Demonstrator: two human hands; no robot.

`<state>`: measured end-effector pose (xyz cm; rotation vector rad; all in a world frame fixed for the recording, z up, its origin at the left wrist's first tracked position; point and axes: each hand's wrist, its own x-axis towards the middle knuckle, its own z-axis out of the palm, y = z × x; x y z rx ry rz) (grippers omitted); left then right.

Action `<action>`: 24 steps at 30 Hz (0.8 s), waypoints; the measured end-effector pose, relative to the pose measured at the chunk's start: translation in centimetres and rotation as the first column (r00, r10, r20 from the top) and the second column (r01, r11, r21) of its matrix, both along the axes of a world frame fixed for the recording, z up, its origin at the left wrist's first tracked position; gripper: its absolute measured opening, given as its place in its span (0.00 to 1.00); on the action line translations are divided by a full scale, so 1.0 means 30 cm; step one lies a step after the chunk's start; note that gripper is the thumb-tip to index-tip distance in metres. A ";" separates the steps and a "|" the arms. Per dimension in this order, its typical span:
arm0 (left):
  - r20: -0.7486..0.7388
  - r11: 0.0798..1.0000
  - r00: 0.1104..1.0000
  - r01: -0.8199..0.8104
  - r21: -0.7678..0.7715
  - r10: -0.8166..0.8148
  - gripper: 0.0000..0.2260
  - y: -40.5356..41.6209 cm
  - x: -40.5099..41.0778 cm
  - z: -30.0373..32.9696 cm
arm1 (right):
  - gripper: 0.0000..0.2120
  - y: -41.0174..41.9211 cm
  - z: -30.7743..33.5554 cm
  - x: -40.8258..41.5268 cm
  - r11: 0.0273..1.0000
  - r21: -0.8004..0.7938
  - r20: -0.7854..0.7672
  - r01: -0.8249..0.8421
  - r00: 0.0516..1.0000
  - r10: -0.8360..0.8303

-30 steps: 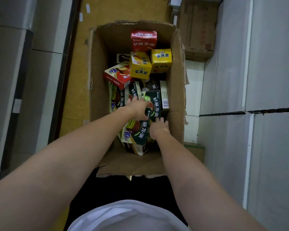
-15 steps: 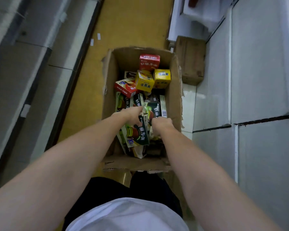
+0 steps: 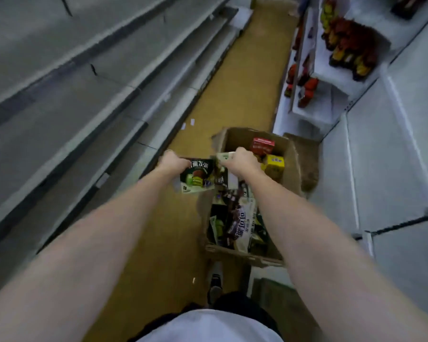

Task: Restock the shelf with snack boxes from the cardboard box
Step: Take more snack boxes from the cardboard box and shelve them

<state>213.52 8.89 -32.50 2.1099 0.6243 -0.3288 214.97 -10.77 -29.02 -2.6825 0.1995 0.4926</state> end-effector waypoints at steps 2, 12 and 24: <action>0.018 0.992 0.992 -0.125 -0.030 0.125 0.21 0.157 -0.091 0.017 | 0.21 0.136 0.027 -0.046 0.995 0.097 0.045 -0.022 0.999 0.018; 0.078 0.794 0.796 -0.580 -0.181 0.600 0.21 0.840 -0.728 0.024 | 0.24 0.934 0.035 -0.483 0.853 0.373 0.024 -0.364 0.923 0.384; 0.062 0.174 0.170 -0.795 -0.581 0.984 0.20 1.280 -1.707 0.111 | 0.19 1.654 0.104 -1.162 0.515 0.722 -0.132 -0.462 0.638 0.758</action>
